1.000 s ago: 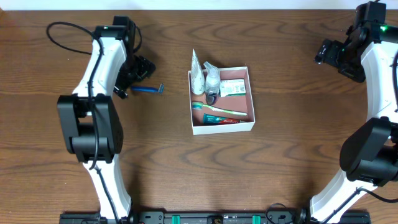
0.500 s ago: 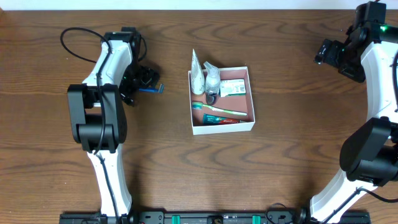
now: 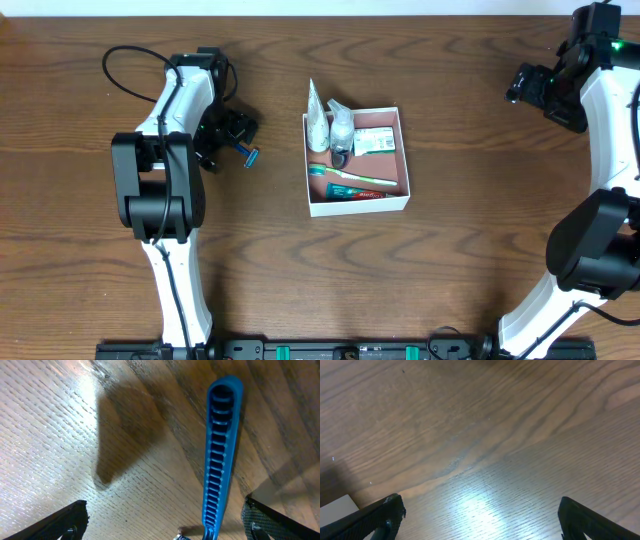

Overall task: Pack container
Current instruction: 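Grasp the blue razor handle with the left gripper and lift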

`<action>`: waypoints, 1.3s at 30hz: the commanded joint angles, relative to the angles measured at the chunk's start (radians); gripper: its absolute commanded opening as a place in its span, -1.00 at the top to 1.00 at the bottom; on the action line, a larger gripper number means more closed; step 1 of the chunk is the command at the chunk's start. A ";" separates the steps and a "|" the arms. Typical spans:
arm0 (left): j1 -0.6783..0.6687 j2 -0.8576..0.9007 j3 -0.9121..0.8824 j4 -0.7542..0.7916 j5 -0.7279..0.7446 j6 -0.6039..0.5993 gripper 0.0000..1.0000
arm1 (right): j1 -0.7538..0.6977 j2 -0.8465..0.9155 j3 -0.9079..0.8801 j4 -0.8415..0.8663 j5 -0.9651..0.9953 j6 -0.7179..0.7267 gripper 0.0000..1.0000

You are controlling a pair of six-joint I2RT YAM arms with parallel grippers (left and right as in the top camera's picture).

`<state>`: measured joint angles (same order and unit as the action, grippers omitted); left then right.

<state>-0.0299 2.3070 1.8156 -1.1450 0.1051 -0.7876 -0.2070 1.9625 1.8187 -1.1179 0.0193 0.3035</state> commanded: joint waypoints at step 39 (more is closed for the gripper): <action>-0.031 0.016 -0.010 -0.008 -0.045 0.077 0.74 | -0.003 -0.027 0.016 -0.001 0.007 -0.002 -0.97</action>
<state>-0.0601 2.3100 1.8114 -1.1358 0.0715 -0.7483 -0.2070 1.9625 1.8187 -1.1179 0.0193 0.3035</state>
